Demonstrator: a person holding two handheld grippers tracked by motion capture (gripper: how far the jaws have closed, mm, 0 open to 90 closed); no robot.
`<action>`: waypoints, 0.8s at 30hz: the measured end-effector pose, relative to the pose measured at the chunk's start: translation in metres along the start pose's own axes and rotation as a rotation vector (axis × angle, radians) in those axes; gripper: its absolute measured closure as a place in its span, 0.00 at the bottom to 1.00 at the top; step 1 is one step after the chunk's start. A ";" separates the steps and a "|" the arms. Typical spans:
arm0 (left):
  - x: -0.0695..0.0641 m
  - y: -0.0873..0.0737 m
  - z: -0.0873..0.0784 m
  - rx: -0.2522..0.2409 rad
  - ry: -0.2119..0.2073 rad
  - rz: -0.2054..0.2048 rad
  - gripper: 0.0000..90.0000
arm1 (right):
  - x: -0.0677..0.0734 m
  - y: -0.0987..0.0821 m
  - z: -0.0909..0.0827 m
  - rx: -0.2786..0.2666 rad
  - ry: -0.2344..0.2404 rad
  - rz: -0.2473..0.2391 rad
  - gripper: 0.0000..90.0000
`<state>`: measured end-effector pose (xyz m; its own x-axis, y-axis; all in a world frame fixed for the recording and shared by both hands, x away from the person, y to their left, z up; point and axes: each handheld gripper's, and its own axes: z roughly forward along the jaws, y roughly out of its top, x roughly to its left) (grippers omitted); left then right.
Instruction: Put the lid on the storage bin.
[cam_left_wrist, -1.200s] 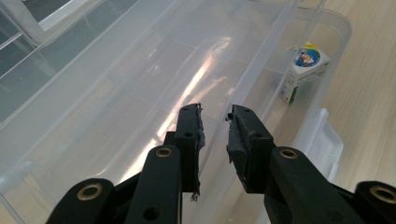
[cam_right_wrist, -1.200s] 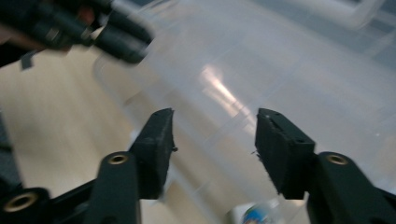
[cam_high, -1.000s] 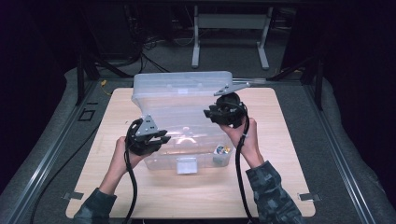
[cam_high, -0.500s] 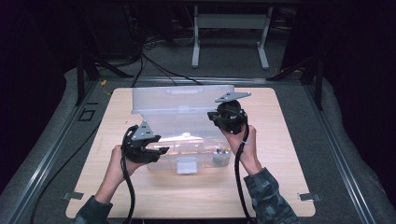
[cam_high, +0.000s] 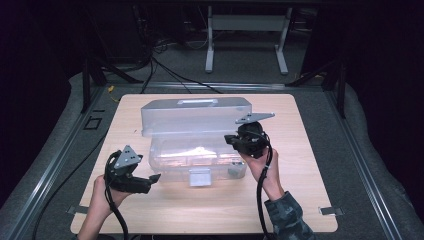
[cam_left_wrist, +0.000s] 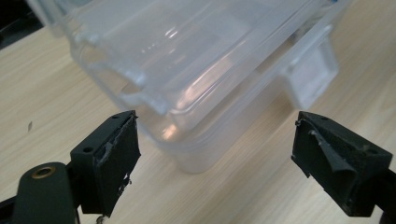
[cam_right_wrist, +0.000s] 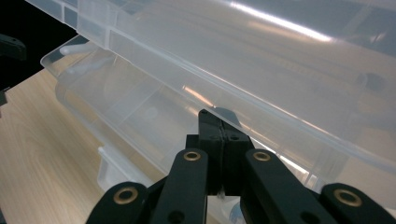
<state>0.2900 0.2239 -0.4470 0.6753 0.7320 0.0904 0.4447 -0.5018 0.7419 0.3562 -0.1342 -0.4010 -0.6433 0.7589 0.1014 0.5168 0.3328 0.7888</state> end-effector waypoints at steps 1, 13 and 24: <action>0.002 -0.002 0.003 0.005 0.000 -0.010 0.15 | 0.000 -0.002 0.000 0.002 0.005 0.002 1.00; 0.020 -0.019 0.027 0.063 -0.004 -0.071 0.07 | 0.002 -0.022 -0.004 0.040 0.059 0.021 1.00; 0.023 -0.029 0.039 0.097 0.014 -0.091 0.04 | 0.010 -0.045 0.007 0.149 0.048 -0.023 1.00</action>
<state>0.3159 0.2374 -0.4919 0.6213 0.7828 0.0354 0.5593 -0.4746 0.6797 0.3302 -0.1375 -0.4396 -0.6802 0.7238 0.1156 0.5776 0.4321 0.6926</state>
